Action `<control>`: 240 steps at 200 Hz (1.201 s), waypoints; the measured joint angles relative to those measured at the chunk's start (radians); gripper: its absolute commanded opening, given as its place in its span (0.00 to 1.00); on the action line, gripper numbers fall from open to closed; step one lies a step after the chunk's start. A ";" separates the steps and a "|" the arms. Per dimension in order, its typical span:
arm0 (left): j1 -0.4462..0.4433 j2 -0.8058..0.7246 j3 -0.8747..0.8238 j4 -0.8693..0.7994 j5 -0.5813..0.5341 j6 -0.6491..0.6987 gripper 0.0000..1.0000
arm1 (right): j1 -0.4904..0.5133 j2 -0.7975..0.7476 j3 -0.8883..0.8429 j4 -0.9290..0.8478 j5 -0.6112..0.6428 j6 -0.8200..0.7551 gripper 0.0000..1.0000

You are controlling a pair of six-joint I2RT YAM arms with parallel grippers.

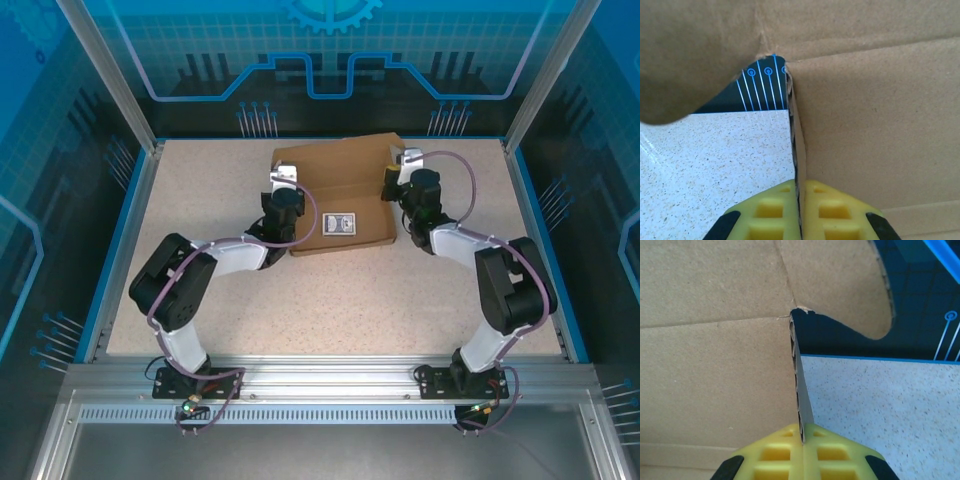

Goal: Fold the paper box

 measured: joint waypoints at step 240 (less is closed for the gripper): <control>-0.007 -0.034 -0.156 0.144 0.135 0.087 0.00 | -0.131 -0.258 0.010 -0.440 -0.246 -0.182 0.61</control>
